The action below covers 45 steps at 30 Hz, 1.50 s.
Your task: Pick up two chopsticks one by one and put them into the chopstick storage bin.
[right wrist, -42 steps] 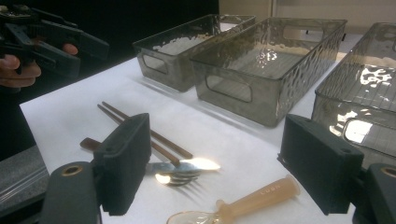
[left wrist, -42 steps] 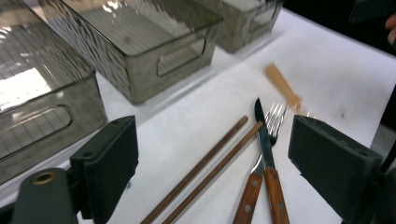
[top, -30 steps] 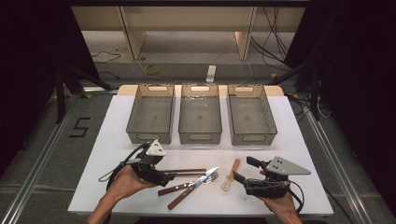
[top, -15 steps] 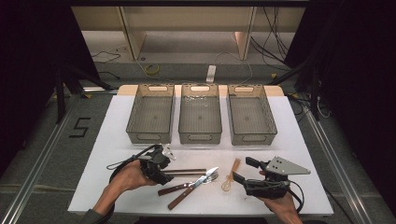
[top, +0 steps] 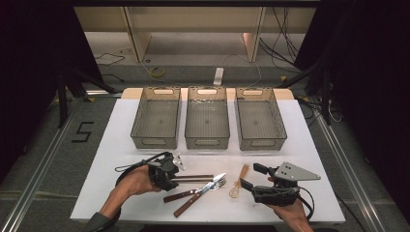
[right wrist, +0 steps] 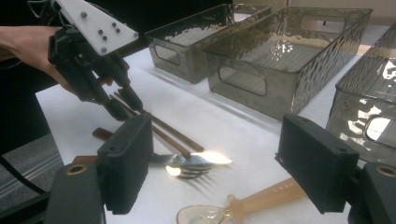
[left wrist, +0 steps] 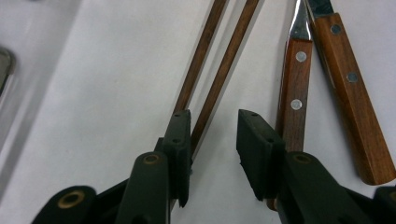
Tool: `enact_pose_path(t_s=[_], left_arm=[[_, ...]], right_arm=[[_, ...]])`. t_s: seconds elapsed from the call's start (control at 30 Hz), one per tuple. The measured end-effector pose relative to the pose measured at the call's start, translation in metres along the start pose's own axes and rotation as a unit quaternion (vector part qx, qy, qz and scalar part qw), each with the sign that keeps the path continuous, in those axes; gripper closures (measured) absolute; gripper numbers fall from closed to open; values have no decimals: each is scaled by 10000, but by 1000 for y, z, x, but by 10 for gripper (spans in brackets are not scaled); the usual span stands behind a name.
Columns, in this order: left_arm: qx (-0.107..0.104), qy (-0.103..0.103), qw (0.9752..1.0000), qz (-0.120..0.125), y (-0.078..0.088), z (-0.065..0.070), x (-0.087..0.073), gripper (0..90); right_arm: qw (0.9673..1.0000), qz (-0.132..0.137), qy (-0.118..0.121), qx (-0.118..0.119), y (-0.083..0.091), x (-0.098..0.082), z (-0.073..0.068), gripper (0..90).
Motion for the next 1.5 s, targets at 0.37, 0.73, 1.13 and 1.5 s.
enact_pose_path(t_s=[0.37,0.73,1.13,1.5], left_arm=[[101,-278,9993,-208,-6,-3,0,673],[153,-615,9971,-430,-11,1,0,740],[105,-971,9943,-426,-11,5,0,832],[148,-1077,9934,-355,-3,5,0,847]], right_arm=[[10000,-62,-16,52,-2,-1,-1,275],[9999,-55,-22,98,-1,0,0,278],[9998,-77,10,156,-1,0,-1,282],[9998,-84,28,189,-1,0,-2,286]])
Point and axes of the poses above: each handheld gripper's, and its own axes: y roughly backward along the jaws, x roughly out of its top, z roughly to its right, the point moved 7 cm from there along -y, roughly forward along the jaws, and after that the axes turned 9 degrees about -z, right-handed, at the moved point
